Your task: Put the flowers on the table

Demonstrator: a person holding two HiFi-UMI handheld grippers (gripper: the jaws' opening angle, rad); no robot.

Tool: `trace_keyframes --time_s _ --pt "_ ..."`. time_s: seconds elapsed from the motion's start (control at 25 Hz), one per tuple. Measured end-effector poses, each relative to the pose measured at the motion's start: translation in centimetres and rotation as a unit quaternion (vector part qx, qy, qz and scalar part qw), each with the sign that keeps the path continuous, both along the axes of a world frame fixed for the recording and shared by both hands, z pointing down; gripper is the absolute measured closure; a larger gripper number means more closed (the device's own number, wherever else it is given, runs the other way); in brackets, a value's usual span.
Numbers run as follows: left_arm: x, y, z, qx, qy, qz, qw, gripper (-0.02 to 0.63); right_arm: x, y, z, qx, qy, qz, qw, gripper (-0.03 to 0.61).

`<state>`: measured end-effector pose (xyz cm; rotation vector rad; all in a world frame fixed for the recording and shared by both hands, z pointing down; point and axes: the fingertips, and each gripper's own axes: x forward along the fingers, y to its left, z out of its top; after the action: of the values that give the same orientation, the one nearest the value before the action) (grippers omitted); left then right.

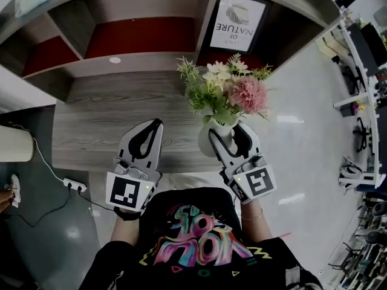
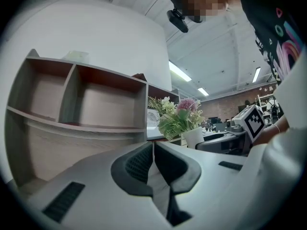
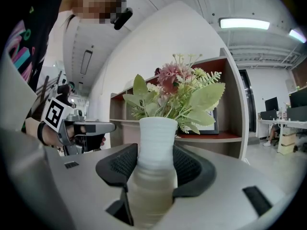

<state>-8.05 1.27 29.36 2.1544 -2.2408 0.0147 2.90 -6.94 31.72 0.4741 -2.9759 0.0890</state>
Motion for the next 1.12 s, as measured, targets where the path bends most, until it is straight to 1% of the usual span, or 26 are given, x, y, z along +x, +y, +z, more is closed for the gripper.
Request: trace_keyframes --time_s 0.12,0.32,0.8,1.0,1.12 --pt "0.1 -0.4 -0.1 0.000 -0.001 0.006 1.0000 0.583 -0.5 0.0 -0.9 0.001 -0.019 0.000 1.000 0.331" --pt "0.3 -1.2 0.1 -0.004 -0.003 0.012 0.9999 0.583 0.0 -0.2 0.1 0.005 0.004 -0.010 1.000 0.331" --pt "0.6 -2.1 0.3 -0.012 0.002 0.038 0.9992 0.583 -0.6 0.0 -0.9 0.003 -0.017 0.005 1.000 0.331" --pt "1.3 -2.6 0.8 -0.019 0.007 0.049 0.9986 0.583 -0.2 -0.1 -0.2 0.009 0.000 -0.002 1.000 0.331" --pt "1.6 -2.8 0.8 -0.018 0.014 0.052 0.9984 0.583 -0.4 -0.2 -0.8 0.009 -0.014 0.003 1.000 0.331"
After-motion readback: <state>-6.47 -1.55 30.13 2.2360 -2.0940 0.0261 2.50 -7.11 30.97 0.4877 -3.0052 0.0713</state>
